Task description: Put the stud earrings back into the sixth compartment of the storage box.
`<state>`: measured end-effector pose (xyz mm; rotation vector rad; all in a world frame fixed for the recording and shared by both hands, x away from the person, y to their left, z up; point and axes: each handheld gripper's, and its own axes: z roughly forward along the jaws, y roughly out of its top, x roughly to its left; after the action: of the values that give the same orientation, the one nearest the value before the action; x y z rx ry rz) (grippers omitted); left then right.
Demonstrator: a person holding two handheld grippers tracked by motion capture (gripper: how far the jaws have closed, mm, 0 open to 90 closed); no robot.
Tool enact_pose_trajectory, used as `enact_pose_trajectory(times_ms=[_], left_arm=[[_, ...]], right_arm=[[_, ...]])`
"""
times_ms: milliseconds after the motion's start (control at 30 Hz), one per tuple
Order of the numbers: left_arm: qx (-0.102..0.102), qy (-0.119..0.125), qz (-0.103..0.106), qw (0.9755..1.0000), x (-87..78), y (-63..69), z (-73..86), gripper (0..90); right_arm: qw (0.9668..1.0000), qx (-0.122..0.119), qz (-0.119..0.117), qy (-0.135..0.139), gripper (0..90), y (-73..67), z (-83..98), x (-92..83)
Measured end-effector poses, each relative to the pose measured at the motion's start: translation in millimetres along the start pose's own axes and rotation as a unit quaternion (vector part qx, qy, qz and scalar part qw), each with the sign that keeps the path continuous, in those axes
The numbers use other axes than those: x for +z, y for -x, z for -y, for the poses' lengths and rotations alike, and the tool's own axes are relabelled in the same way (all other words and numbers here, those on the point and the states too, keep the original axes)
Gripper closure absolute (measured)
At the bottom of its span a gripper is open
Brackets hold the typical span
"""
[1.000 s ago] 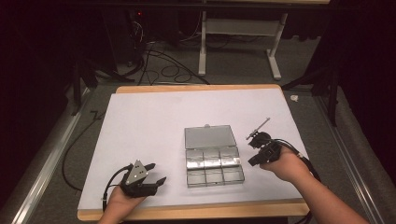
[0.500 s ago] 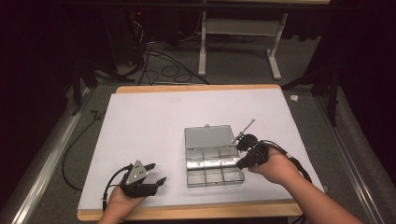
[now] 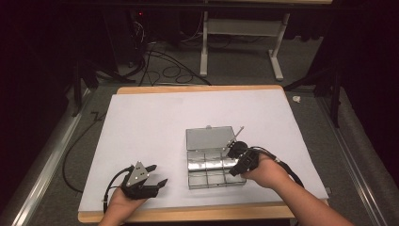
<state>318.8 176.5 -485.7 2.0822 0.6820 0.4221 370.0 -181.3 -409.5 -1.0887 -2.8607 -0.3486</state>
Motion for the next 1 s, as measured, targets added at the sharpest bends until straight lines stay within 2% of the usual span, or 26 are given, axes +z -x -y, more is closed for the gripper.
enact_pose_trajectory(times_ms=[400,833,1000], left_arm=[[0.000,-0.001,0.001,1.0000,0.0,-0.1,-0.1,33.5],[0.001,0.000,0.001,1.0000,0.0,0.1,0.0,33.5],[0.001,-0.001,0.002,1.0000,0.1,0.0,0.0,33.5]], right_arm=[[0.9999,0.001,-0.007,-0.010,86.3,1.6,0.6,21.3],[0.9999,0.005,-0.009,-0.011,82.0,1.2,-0.3,22.6],[0.9999,0.008,-0.011,-0.002,79.8,0.6,-1.0,13.1]])
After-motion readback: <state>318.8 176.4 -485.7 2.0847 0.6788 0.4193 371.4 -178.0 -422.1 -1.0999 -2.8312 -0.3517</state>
